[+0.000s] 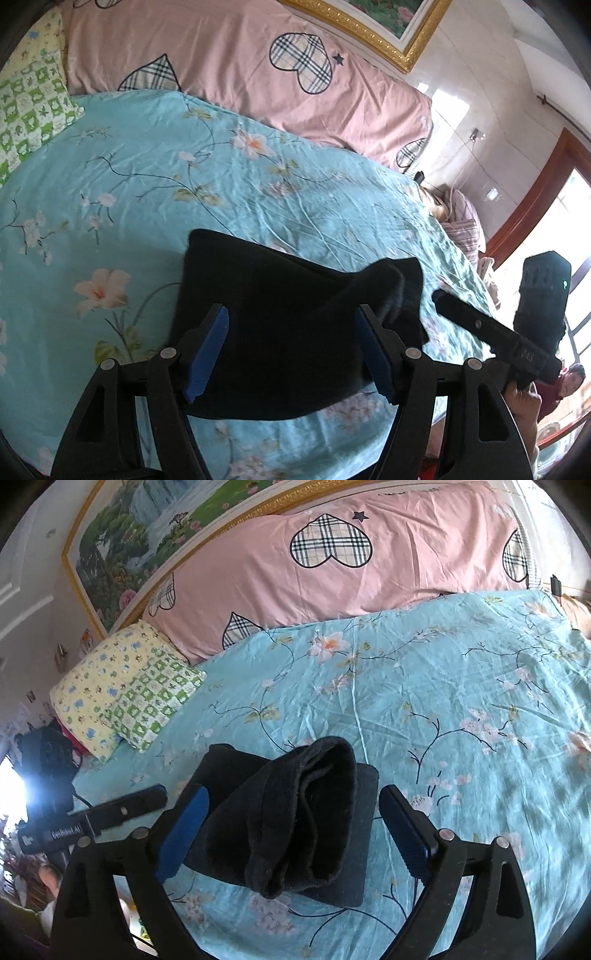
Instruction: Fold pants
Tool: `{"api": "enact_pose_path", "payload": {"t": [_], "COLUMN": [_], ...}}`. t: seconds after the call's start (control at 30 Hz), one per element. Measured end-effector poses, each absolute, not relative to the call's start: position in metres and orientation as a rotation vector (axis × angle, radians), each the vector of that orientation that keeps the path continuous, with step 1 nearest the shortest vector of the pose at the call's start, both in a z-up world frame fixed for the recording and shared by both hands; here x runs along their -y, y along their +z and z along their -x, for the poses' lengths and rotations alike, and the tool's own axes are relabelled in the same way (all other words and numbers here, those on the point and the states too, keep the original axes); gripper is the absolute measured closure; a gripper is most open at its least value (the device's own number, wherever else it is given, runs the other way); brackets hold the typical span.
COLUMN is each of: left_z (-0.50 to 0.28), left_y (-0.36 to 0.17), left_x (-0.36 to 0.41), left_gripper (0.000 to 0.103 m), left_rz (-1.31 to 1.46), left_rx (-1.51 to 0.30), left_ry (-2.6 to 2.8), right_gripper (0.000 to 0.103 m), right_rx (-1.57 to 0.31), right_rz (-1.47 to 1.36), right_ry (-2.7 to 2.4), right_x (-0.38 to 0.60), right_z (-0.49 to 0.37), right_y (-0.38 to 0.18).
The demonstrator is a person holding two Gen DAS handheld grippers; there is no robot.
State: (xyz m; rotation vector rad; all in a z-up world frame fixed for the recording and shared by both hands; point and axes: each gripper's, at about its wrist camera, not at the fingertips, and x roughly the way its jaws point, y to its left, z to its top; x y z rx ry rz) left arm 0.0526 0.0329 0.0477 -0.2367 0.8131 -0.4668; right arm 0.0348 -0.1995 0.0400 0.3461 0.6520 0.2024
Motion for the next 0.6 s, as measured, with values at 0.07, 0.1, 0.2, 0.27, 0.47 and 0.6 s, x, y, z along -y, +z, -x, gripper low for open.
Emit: {"api": "enact_pose_path", "payload": {"t": [0.07, 0.1, 0.2, 0.27, 0.47, 0.6], "left_z": [-0.057, -0.059, -0.066, -0.072, -0.09, -0.101], "left_y": [0.047, 0.047, 0.043, 0.04, 0.03, 0.024], "left_x": [-0.036, -0.037, -0.04, -0.04, -0.04, -0.035], "left_gripper": [0.03, 0.03, 0.029, 0.028, 0.027, 0.027], "left_rz": [0.227, 0.222, 0.205, 0.191, 0.176, 0.158], "left_rx": [-0.813, -0.814, -0.824, -0.831, -0.867, -0.883], "left_ry": [-0.458, -0.454, -0.446, -0.437, -0.443, -0.446], "right_gripper": [0.009, 0.009, 0.009, 0.009, 0.009, 0.009], "right_rx": [-0.663, -0.668, -0.683, -0.688, -0.699, -0.702], "right_rz": [-0.341, -0.341, -0.357, -0.369, -0.385, -0.394], "right_ry": [0.187, 0.18, 0.175, 0.173, 0.164, 0.161], "right_x": [0.197, 0.196, 0.194, 0.194, 0.193, 0.194], "right_z": [-0.034, -0.033, -0.032, -0.03, -0.032, -0.036], "right_y": [0.036, 0.033, 0.025, 0.022, 0.017, 0.015]}}
